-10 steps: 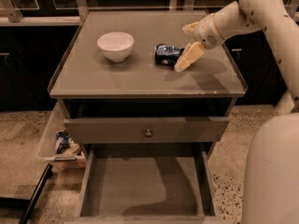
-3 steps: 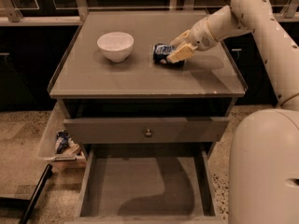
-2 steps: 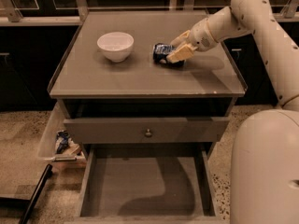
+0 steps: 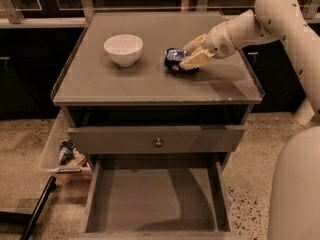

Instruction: Place pepsi can into middle drawer

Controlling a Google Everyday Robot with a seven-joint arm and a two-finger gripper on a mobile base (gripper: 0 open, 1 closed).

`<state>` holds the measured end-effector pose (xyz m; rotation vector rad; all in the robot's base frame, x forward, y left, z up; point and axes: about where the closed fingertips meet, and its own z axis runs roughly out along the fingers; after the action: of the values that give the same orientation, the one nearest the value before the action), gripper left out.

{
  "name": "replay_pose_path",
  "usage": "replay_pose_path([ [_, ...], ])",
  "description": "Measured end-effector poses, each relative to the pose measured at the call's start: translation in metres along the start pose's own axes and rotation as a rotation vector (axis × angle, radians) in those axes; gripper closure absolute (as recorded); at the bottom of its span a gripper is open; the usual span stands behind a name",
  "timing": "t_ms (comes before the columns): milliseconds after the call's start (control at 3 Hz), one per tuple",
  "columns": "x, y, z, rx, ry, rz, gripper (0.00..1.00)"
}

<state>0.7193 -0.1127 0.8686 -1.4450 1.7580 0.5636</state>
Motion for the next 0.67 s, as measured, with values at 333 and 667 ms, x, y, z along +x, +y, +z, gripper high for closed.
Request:
replay_pose_path([
  [333, -0.011, 0.023, -0.022, 0.024, -0.026, -0.048, 1.00],
  [667, -0.017, 0.056, -0.051, 0.079, -0.047, -0.100, 1.00],
])
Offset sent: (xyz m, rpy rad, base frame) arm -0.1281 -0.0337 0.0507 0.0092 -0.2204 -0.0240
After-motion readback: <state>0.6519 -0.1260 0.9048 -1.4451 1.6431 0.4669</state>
